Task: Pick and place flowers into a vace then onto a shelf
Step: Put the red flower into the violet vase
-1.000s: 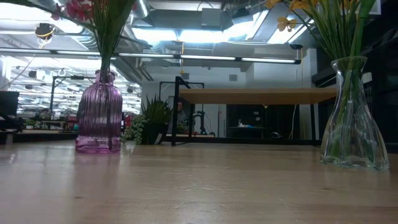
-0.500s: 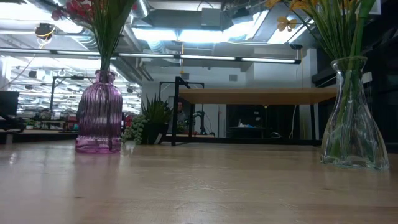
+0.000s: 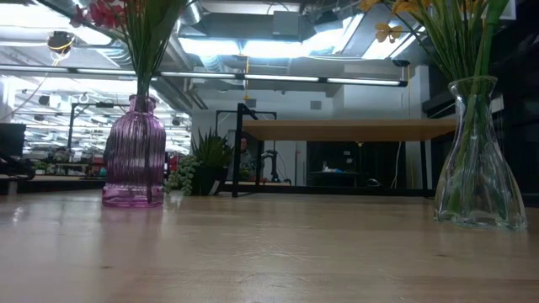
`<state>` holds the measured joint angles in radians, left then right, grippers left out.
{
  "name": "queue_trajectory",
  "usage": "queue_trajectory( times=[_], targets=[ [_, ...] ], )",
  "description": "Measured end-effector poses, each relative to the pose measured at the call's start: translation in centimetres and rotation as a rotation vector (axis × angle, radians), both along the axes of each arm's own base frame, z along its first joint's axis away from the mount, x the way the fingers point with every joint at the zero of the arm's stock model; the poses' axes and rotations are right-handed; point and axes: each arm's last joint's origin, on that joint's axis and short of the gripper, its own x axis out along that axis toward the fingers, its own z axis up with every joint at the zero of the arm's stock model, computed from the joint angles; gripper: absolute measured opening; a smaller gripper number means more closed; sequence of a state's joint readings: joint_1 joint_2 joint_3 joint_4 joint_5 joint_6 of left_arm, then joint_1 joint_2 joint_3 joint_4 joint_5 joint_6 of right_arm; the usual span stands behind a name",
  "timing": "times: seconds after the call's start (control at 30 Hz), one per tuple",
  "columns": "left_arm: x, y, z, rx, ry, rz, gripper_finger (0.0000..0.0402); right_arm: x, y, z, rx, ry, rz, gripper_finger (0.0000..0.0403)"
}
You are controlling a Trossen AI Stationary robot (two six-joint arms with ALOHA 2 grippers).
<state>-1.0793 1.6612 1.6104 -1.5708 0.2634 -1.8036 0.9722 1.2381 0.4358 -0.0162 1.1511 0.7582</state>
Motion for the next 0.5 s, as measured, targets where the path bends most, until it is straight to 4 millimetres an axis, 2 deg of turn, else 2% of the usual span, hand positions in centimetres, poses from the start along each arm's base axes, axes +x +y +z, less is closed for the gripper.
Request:
queue_trajectory(
  times=[0.27, 0.37, 0.5],
  targets=[
    [-0.3, -0.2, 0.0, -0.006, -0.002, -0.039, 0.0003, 0.2, 0.2, 0.3, 0.038, -0.026, 0.002, 0.0012],
    [0.3, 0.0, -0.2, -0.007, 0.0, -0.041, 0.0003, 0.3, 0.5, 0.5, 0.068, -0.047, 0.008, 0.0012],
    [1.9, -0.1, -1.3, -0.004, 0.013, -0.103, 0.0003, 0.7, 1.2, 1.2, 0.102, -0.052, 0.098, 0.0012]
  ],
)
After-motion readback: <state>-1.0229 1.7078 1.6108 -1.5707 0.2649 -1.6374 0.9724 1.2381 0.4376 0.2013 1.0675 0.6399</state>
